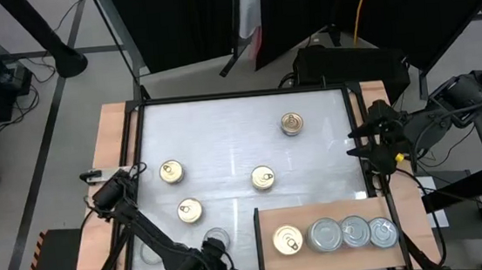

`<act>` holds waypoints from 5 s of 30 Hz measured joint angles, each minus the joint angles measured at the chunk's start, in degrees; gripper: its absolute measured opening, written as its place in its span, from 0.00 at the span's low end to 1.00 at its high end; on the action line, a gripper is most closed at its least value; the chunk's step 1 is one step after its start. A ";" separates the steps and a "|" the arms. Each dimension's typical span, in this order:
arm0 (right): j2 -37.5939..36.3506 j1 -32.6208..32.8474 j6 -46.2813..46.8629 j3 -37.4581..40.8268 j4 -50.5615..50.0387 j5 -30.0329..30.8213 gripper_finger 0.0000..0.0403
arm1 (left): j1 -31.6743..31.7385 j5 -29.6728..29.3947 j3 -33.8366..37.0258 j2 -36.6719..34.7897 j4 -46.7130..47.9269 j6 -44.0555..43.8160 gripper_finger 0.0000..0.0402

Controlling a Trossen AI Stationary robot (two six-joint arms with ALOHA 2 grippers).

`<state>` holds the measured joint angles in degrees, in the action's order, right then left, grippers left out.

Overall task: Stack canned seafood by type on shelf
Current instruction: Stack the green tuna can on top of the other green tuna can on the shelf

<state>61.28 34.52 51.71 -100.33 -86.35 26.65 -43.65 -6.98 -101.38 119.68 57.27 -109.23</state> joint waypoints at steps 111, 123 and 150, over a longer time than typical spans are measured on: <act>0.04 0.02 1.47 0.00 -0.57 -0.03 0.62 | 1.05 -21.42 9.78 -4.07 0.57 15.18 0.00; 0.45 0.02 4.65 0.00 -0.55 -1.64 0.62 | -3.43 -28.22 14.84 -4.04 0.30 14.01 0.00; 3.65 0.02 6.16 0.02 -0.50 -1.51 0.62 | -6.30 -26.71 18.14 -4.01 -4.73 21.18 0.00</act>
<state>64.93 34.54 57.87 -100.31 -86.85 25.15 -49.95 -33.69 -83.24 115.67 52.53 -88.05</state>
